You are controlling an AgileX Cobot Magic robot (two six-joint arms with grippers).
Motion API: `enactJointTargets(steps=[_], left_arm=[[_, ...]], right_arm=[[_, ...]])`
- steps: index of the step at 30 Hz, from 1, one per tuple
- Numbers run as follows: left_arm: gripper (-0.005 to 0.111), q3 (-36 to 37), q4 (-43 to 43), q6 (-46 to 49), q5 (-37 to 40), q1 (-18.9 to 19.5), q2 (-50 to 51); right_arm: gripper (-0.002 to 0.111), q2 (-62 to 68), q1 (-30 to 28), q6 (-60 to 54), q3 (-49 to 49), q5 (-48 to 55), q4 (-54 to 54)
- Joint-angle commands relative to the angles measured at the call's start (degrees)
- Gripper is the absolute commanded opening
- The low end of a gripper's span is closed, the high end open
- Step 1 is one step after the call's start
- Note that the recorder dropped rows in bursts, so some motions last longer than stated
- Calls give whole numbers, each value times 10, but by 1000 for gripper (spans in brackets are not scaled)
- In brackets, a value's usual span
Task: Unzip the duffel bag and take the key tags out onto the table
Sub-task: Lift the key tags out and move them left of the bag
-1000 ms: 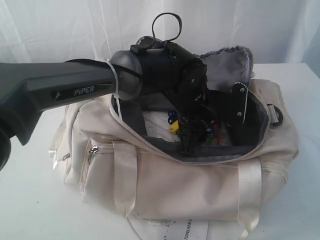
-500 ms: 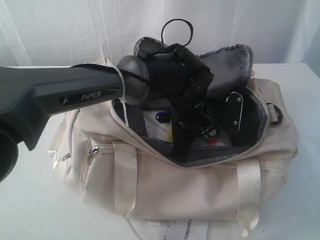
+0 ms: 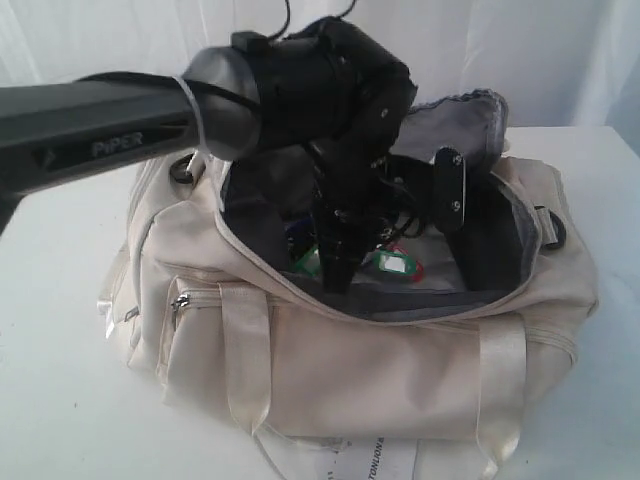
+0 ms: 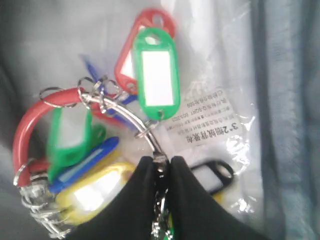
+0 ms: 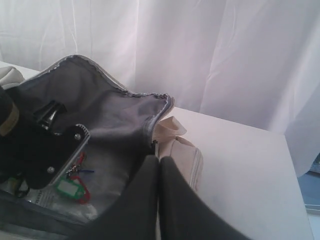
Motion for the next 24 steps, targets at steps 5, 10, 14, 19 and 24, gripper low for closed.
enactJointTargets(steps=[5,10,14,19,24], left_arm=[[0,-5,-48,-6,14,-1,-70],[0,-5,-50,-6,25,-1,-104],[0,-5,-50,-6,43,-1,-128],[0,-5,-48,-6,83,1,-157],[0,-5,-12,-39,150,7,-220]], right_arm=[[0,-1,3,2,2,-5,-4],[0,-1,3,2,2,-3,-4],[0,-1,3,2,2,-3,-4],[0,-1,3,2,2,-3,-4],[0,-1,3,2,2,-3,-4]])
